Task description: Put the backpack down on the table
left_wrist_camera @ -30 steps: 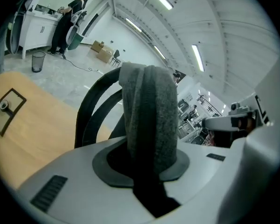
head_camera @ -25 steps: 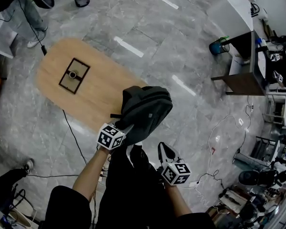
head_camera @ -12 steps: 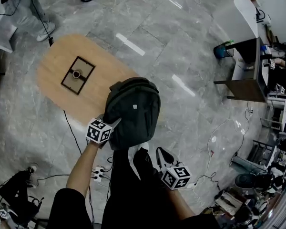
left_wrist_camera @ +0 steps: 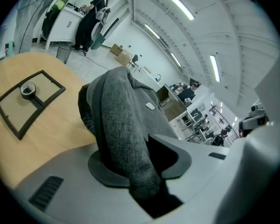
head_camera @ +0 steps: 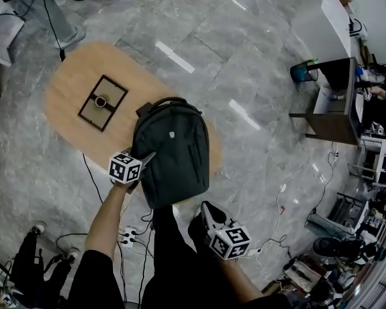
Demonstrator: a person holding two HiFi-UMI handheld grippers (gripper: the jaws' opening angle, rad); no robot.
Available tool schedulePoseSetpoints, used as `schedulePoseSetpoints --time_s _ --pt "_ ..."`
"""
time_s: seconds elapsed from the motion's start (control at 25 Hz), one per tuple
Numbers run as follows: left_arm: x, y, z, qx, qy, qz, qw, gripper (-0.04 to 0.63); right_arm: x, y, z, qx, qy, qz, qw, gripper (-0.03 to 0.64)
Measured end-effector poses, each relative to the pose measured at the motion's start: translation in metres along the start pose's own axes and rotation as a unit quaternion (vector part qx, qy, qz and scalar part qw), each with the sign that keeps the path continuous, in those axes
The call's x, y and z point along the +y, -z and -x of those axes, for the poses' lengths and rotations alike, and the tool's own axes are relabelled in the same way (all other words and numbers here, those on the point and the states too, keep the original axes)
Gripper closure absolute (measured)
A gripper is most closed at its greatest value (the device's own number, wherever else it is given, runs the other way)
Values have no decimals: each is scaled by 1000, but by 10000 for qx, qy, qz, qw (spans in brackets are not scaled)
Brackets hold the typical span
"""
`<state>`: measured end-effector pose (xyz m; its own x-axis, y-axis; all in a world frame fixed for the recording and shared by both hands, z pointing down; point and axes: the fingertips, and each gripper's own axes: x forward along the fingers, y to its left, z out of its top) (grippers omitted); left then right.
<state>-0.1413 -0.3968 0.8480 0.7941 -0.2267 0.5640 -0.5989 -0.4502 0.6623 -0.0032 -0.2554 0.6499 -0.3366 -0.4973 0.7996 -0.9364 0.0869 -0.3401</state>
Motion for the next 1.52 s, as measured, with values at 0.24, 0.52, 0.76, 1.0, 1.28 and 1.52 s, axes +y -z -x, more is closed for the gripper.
schedulePoseSetpoints --time_s 0.24,0.52,0.76,1.0,1.28,1.52 --pt "43 3 -12 -17 99 759 9971 445 -1 8 -10 108 -11 -45 9999 606" --pt "83 14 -13 115 -86 1766 9842 359 -13 23 -9 237 62 -298 9993 606" --pt "95 17 13 -281 -637 1645 9839 334 -13 25 -6 156 -89 -292 9994 606" --pt "89 2 69 -799 -1786 576 9790 358 -13 23 2 -57 -287 -219 9993 606" --pt "5 -19 116 -1325 -2183 -127 9668 479 -5 5 25 -508 -861 -136 9949 606" --pt "-85 -24 141 -1634 -2458 -224 9552 556 -1 -2 51 -713 -1291 144 9890 606"
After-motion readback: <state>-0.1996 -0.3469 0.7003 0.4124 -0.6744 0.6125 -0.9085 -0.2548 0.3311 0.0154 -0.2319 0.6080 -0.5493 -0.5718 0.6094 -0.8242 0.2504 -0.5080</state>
